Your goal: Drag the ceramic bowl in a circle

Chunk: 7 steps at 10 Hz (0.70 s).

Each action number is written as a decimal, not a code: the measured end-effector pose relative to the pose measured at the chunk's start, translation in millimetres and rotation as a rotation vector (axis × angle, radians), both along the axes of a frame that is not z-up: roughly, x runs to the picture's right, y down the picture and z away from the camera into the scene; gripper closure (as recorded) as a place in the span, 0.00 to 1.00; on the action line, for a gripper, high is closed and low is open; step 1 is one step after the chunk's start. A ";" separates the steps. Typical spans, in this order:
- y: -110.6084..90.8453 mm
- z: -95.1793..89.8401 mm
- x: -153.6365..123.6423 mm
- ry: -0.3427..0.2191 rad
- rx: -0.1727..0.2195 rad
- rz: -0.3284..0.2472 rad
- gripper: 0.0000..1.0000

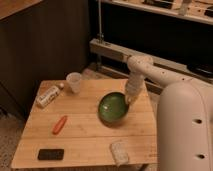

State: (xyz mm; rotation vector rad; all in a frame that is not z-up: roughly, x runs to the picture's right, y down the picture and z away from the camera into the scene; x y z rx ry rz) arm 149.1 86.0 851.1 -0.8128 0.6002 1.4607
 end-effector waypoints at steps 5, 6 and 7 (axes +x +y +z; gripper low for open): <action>66.2 -28.4 1.4 0.029 -0.033 -0.050 0.80; 76.0 -37.0 2.4 0.051 -0.030 -0.087 0.77; 80.5 -41.3 -2.4 0.052 -0.025 -0.115 0.80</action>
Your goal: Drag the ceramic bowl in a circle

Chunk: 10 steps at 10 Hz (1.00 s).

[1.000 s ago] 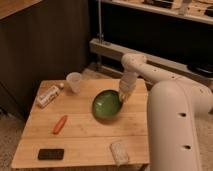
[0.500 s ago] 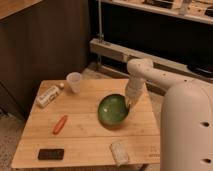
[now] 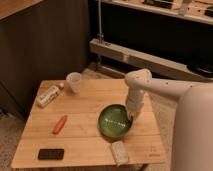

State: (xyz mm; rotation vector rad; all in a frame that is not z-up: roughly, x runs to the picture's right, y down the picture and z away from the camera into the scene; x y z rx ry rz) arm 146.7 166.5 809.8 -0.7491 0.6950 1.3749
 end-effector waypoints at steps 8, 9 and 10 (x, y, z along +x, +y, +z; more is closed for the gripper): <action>33.0 -26.5 -71.9 -0.090 -0.017 -0.112 0.99; 32.6 -25.9 -74.4 -0.093 -0.021 -0.121 0.99; 33.4 -27.0 -78.5 -0.099 -0.023 -0.135 0.99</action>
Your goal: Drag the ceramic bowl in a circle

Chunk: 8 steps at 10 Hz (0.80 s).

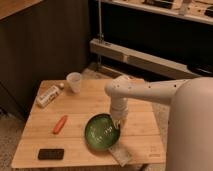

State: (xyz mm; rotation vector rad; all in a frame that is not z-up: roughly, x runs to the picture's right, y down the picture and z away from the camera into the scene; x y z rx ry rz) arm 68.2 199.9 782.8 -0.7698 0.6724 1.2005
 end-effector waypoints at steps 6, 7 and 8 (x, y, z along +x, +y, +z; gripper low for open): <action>2.7 -10.0 -55.5 -0.054 -0.020 -0.091 0.99; -4.8 -3.5 -64.5 -0.063 -0.020 -0.106 0.99; -14.1 3.6 -76.1 -0.077 -0.020 -0.119 0.99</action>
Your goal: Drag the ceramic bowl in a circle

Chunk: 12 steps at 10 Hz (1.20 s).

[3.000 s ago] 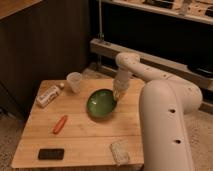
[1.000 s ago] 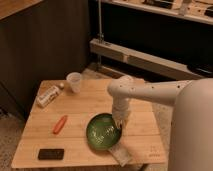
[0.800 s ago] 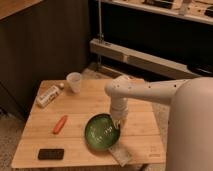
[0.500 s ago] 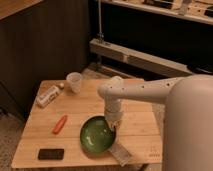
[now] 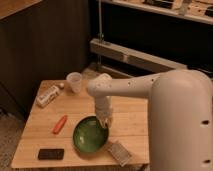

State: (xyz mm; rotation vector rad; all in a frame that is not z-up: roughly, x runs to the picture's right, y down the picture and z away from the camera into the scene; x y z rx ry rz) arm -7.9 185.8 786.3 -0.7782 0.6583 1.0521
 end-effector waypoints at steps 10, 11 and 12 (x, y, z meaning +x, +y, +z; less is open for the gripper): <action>-45.5 52.2 -39.2 -0.032 -0.017 -0.075 0.99; -46.9 56.9 -48.6 -0.039 -0.022 -0.080 0.99; -49.0 58.5 -56.4 -0.045 -0.025 -0.083 0.99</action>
